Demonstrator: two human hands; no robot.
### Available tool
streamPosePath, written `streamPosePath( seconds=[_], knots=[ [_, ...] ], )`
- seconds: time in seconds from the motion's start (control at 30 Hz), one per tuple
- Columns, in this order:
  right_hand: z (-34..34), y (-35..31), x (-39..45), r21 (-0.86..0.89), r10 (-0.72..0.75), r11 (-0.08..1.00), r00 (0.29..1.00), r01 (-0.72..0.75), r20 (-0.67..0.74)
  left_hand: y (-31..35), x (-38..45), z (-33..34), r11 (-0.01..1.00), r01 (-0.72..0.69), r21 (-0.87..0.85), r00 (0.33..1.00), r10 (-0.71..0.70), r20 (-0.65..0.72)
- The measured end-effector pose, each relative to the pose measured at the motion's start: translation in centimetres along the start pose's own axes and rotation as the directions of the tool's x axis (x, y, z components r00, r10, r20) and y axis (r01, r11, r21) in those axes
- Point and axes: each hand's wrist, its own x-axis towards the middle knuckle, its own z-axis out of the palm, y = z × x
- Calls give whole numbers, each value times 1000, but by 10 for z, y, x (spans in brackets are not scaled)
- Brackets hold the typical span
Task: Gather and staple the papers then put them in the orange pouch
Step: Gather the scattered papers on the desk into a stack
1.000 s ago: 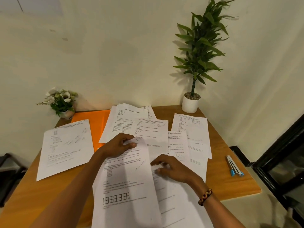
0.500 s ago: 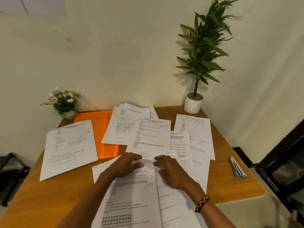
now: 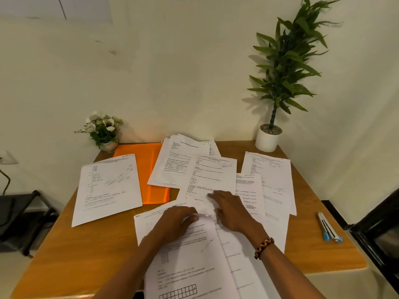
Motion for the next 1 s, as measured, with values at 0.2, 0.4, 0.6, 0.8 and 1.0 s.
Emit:
streamPosePath(
  seconds=[0.2,0.4,0.6,0.8,1.0],
  knots=[
    [8,-1,9,-114,87,991,990,-74,115,15,38,-18,999,-25,48,1000,25,-7],
    [-3,14,12,216,86,973,996,-76,-38,20,66,-14,994,-35,105,997,28,73],
    [-15,40,12,-49,209,976,978,-210,-20,12,70,-5,992,-28,120,997,20,70],
    [-6,40,9,-137,228,965,974,-225,10,22,85,-5,993,-30,117,998,22,64],
    [0,46,8,-133,228,965,974,-227,-7,28,92,4,993,-48,104,997,41,67]
  ],
)
